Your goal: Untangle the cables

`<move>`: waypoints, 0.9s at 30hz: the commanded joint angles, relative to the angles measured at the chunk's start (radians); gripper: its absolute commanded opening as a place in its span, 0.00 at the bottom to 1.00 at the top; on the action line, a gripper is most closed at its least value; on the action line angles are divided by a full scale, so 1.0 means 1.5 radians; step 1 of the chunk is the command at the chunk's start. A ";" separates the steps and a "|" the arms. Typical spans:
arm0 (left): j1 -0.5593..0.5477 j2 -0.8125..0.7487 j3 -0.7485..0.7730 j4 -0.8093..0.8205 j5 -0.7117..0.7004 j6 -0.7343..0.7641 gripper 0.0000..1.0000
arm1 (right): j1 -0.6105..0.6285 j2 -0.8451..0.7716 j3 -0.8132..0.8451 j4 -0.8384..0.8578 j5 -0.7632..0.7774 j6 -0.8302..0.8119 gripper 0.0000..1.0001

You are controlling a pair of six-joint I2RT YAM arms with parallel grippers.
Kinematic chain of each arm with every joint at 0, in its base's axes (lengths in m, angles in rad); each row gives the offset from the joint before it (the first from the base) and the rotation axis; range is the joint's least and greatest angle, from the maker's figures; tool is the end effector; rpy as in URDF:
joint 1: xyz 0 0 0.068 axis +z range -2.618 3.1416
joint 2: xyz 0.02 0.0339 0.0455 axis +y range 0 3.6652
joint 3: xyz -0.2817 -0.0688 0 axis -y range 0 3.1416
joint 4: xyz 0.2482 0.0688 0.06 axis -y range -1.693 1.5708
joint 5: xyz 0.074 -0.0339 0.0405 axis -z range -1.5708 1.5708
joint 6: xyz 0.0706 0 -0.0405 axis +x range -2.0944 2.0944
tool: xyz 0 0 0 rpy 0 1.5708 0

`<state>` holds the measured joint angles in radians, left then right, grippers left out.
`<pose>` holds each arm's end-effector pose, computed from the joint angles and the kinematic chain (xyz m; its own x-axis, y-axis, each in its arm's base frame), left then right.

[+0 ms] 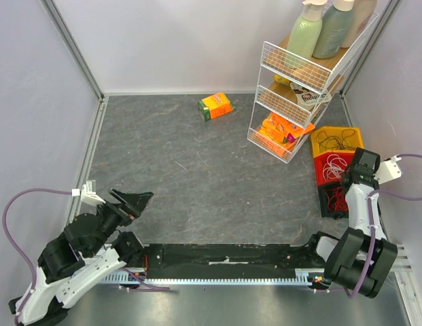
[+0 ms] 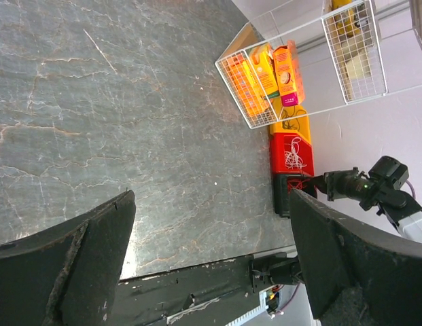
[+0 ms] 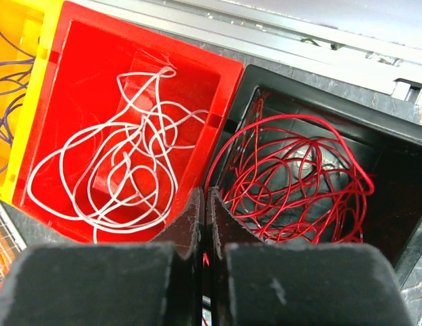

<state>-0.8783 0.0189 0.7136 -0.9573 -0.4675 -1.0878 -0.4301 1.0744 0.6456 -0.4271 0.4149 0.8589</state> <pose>0.0391 0.0027 0.2882 -0.4394 -0.7086 -0.5521 0.0433 0.5972 -0.8009 0.1948 -0.1207 0.2079 0.0224 0.7521 -0.6587 0.9259 0.2330 0.2975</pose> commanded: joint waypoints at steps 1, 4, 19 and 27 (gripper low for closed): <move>0.002 -0.032 0.018 -0.024 0.001 -0.023 0.99 | 0.000 0.066 -0.037 -0.026 -0.022 0.040 0.00; 0.001 -0.034 0.025 -0.033 0.005 -0.026 0.99 | 0.000 0.070 -0.050 -0.033 -0.002 0.042 0.00; 0.002 -0.027 0.009 -0.015 0.001 -0.024 0.99 | 0.006 -0.062 0.008 -0.114 0.049 -0.010 0.00; 0.001 -0.032 0.028 -0.017 -0.003 -0.019 0.99 | 0.006 0.049 -0.050 -0.038 0.045 0.020 0.03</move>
<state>-0.8783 0.0071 0.7227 -1.0073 -0.4637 -1.1072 -0.4271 1.0889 0.5861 -0.5270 0.4507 0.8669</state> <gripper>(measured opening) 0.991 0.010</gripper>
